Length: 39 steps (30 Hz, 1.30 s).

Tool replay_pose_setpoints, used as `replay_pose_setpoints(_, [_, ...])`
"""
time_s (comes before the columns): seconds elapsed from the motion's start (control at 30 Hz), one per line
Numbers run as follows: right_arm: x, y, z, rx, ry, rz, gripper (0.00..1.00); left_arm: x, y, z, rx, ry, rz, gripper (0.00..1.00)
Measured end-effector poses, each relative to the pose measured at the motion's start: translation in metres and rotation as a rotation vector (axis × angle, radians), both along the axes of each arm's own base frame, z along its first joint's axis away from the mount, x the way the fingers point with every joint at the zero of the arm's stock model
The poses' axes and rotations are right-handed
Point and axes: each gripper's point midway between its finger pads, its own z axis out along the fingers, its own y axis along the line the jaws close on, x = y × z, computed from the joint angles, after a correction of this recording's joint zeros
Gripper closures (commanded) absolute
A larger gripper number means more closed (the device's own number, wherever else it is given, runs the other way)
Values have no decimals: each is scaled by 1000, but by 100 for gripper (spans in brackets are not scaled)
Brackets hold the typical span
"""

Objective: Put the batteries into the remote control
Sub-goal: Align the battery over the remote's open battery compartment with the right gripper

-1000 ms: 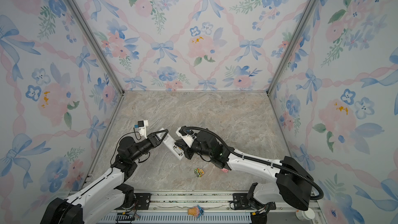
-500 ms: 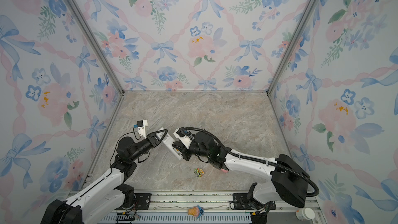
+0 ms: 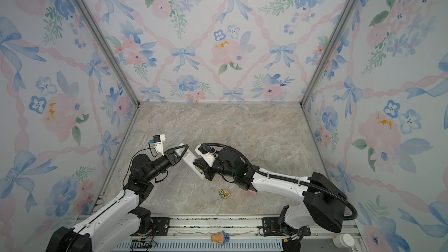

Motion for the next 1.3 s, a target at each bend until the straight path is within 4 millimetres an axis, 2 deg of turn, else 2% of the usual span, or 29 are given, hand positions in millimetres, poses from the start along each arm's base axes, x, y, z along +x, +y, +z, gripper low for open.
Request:
replay_pose_setpoints(0.5, [-3, 3, -5, -6, 12, 10, 100, 1, 3, 4, -16, 4, 7, 100])
replay_pose_setpoints(1.3, [-4, 4, -5, -4, 12, 14, 94, 1, 3, 4, -21, 6, 6, 100])
